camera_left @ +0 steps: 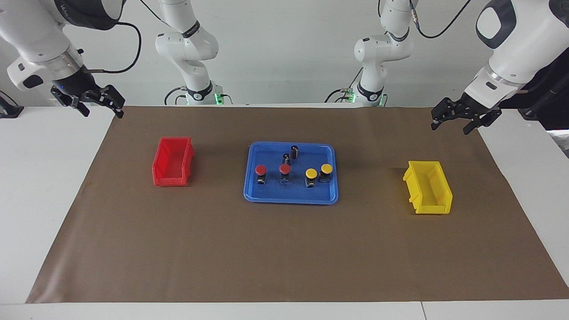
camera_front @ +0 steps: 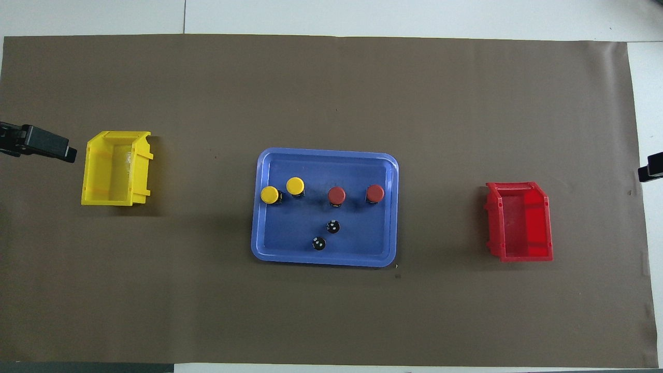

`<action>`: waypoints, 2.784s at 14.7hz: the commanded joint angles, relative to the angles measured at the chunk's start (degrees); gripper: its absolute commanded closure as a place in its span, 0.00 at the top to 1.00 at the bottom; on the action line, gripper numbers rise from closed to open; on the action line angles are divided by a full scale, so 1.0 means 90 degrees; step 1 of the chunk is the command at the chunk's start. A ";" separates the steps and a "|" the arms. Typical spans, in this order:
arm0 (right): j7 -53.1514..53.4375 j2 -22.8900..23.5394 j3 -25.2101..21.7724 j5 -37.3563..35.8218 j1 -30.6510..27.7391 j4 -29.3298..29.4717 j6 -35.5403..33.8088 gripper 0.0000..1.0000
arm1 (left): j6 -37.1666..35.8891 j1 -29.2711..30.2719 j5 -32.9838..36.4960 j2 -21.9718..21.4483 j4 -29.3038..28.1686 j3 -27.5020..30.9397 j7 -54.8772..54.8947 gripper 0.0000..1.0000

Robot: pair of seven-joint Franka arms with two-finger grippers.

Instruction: Sort red and yellow buttons by color

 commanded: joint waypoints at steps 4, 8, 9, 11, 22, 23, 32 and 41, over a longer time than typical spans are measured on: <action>-0.0072 -0.0084 0.0002 0.0013 0.0026 -0.0070 -0.0042 1.00 | -0.0052 0.0016 -0.0035 -0.0143 -0.0135 0.0011 -0.0036 1.00; -0.0063 -0.0104 0.0002 0.0013 0.0036 -0.0177 0.0162 1.00 | -0.0052 0.0007 -0.0035 -0.0143 -0.0135 0.0011 -0.0045 1.00; -0.0120 -0.0123 0.0012 0.0013 0.0036 -0.0197 0.0173 1.00 | -0.0043 0.0007 -0.0044 -0.0143 -0.0135 0.0011 -0.0036 1.00; -0.0111 -0.0065 0.0080 -0.0025 0.0123 -0.0100 0.0144 1.00 | -0.0052 0.0016 -0.0035 -0.0143 -0.0135 0.0011 -0.0045 1.00; 0.2522 0.1340 0.0109 0.0473 0.2522 0.1248 0.0562 1.00 | -0.0101 -0.0003 0.0150 -0.0250 -0.0135 0.0011 -0.0600 1.00; 0.2806 0.1516 0.0109 0.0511 0.2816 0.1248 0.0689 1.00 | -0.0111 -0.0013 0.0170 -0.0270 -0.0144 0.0011 -0.0757 1.00; 0.3580 0.0932 0.0148 0.0570 0.3962 -0.2362 0.4399 0.99 | -0.0150 0.0007 0.0287 -0.0280 -0.0115 0.0021 -0.1322 1.00; 0.3570 0.1283 0.0148 0.0570 0.4128 -0.2648 0.5114 0.78 | -0.0082 0.0007 0.0405 -0.0319 -0.0115 0.0021 -0.1344 1.00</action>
